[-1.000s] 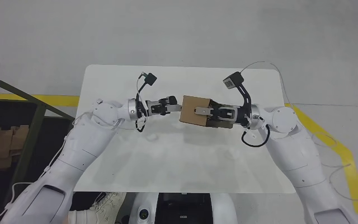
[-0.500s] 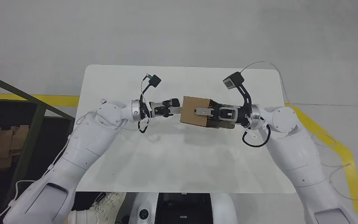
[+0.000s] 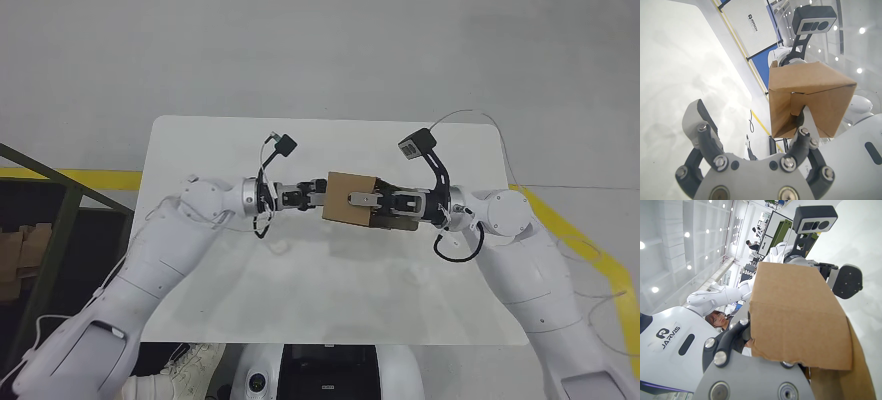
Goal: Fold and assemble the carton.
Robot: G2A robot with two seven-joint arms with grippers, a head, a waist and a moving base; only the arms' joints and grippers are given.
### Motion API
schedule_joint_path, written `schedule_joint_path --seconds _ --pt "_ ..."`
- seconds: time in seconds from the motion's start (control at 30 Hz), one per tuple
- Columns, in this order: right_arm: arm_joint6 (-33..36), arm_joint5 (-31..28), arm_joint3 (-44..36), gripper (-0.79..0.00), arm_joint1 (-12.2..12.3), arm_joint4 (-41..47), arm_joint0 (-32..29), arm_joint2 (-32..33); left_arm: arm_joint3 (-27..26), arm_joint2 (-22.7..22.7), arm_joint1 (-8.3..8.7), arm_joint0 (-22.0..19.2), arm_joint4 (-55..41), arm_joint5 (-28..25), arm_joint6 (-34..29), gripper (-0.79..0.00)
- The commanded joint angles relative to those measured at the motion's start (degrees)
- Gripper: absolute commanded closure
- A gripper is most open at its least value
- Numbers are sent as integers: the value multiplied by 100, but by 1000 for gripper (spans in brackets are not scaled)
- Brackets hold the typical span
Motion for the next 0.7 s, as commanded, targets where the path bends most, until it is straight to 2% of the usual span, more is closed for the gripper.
schedule_joint_path --seconds 0.0,0.27,0.47,0.67 --pt "6 2 2 0 0 11 -2 1 11 24 -17 -20 0 -3 -5 -785" --pt "2 11 5 0 4 0 -8 11 148 -41 -37 -45 100 -52 101 -785" --pt "-19 141 86 0 10 -107 15 3 218 -427 54 113 398 -171 411 -785" --pt "-106 615 468 0 -29 -346 246 -208 49 -864 161 397 671 -450 751 -785"
